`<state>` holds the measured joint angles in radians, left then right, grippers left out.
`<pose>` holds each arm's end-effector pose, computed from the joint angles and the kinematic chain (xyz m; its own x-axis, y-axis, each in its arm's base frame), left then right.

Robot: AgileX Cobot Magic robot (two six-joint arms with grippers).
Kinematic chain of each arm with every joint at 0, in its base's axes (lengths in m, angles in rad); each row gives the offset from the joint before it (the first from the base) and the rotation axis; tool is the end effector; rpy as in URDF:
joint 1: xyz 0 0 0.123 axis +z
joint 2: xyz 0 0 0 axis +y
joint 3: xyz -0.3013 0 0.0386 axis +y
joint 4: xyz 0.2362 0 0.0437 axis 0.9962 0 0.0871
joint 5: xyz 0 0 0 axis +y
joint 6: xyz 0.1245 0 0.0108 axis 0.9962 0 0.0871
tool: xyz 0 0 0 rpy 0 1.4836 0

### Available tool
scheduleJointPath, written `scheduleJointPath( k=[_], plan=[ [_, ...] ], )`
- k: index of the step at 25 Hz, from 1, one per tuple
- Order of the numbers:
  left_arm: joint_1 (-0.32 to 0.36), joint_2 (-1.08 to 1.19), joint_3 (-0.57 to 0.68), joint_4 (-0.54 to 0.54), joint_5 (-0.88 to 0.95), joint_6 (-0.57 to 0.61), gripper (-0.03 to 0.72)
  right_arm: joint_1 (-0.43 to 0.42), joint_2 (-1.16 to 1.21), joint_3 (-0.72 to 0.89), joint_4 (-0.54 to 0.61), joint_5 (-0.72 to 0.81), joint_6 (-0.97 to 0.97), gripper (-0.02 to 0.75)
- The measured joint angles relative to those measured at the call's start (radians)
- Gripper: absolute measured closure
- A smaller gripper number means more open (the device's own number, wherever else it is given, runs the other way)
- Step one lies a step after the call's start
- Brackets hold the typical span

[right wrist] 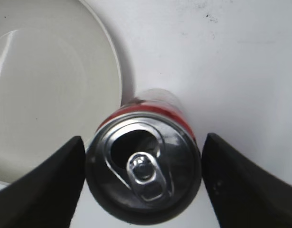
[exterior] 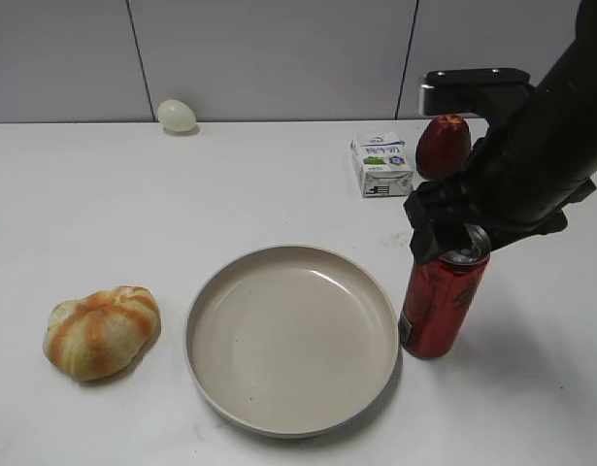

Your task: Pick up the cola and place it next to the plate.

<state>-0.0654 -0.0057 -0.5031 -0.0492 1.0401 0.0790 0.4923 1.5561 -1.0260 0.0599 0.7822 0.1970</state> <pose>-0.0041 -0.0050 0.2594 -0.4220 0.0818 -0.9029 0.1265 0.9915 0.0306 0.2640 0.1476 0.2256 -0.9202 -0.2246 -0.3206 -0.2744 0.9542 0.1191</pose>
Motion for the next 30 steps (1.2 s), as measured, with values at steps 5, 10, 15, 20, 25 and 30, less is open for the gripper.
scheduleJointPath(
  k=[5, 10, 15, 20, 25, 30],
  plan=[
    [0.000, 0.000, 0.000, 0.000, 0.000, 0.000, 0.471, 0.000, 0.000, 0.000, 0.003, -0.002, -0.002, 0.112],
    [0.000, 0.000, 0.000, 0.000, 0.000, 0.000, 0.471, 0.000, 0.000, -0.019, 0.004, 0.015, -0.003, 0.111],
    [0.000, 0.000, 0.000, 0.000, 0.000, 0.000, 0.471, -0.063, 0.000, -0.165, 0.005, 0.090, -0.003, 0.111],
    [0.000, 0.000, 0.000, 0.000, 0.000, 0.000, 0.471, -0.220, 0.000, -0.334, 0.003, 0.118, -0.051, 0.114],
    [0.000, 0.000, 0.000, 0.000, 0.000, 0.000, 0.471, -0.382, 0.000, -0.423, -0.043, 0.224, -0.093, 0.125],
    [0.000, 0.000, 0.000, 0.000, 0.000, 0.000, 0.471, -0.474, -0.003, -0.436, -0.103, 0.412, -0.125, 0.138]
  ],
)
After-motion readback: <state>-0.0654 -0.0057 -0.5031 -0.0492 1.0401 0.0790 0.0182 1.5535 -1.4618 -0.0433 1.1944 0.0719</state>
